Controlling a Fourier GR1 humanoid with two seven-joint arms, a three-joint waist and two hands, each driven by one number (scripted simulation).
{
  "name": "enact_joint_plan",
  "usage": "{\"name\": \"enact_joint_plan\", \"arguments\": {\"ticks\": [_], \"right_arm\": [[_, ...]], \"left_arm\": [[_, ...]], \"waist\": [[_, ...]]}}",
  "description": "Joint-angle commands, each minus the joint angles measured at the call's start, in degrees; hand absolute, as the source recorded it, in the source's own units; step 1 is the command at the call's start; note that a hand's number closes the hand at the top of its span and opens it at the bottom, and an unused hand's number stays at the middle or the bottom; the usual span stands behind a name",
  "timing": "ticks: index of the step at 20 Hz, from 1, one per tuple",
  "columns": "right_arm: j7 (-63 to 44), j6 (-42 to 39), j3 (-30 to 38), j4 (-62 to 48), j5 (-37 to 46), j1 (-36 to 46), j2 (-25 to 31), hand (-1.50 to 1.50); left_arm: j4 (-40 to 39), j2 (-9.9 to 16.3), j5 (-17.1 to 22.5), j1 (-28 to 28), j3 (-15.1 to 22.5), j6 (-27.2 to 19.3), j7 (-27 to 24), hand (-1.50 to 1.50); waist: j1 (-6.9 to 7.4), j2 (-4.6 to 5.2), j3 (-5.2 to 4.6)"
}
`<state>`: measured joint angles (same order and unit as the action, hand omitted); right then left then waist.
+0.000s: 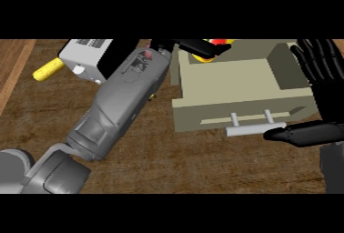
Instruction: Pick up the cup, place it into the drawer and close the drawer
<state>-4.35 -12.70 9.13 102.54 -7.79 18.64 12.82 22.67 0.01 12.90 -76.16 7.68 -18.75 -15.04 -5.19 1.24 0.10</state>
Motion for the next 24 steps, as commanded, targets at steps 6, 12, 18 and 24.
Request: {"name": "enact_joint_plan", "arguments": {"ticks": [6,12,18,24], "right_arm": [[-0.03,-1.12,-2.16,-0.50,-0.35,3.12,-0.51,-1.50],[1.43,-2.95,-3.66,-1.77,-0.72,4.11,-0.84,-1.50],[0.91,-11.60,-10.15,-1.08,-7.70,4.96,-2.84,1.50],[-5.29,-21.04,-16.51,-1.61,-9.91,4.01,1.99,1.50]], "left_arm": [[-6.86,-0.01,3.00,0.65,9.35,4.29,3.04,1.50],[-4.63,-0.01,7.28,3.24,10.27,4.06,-0.62,-1.50],[-0.37,-0.01,14.65,5.01,8.55,5.09,-5.57,-1.50],[0.91,-0.01,20.27,4.38,6.29,4.44,-10.93,-1.50]], "waist": [[-4.51,1.09,0.03],[-6.54,1.86,-0.03],[-7.20,1.75,-0.10],[-4.41,0.80,-0.17]]}}
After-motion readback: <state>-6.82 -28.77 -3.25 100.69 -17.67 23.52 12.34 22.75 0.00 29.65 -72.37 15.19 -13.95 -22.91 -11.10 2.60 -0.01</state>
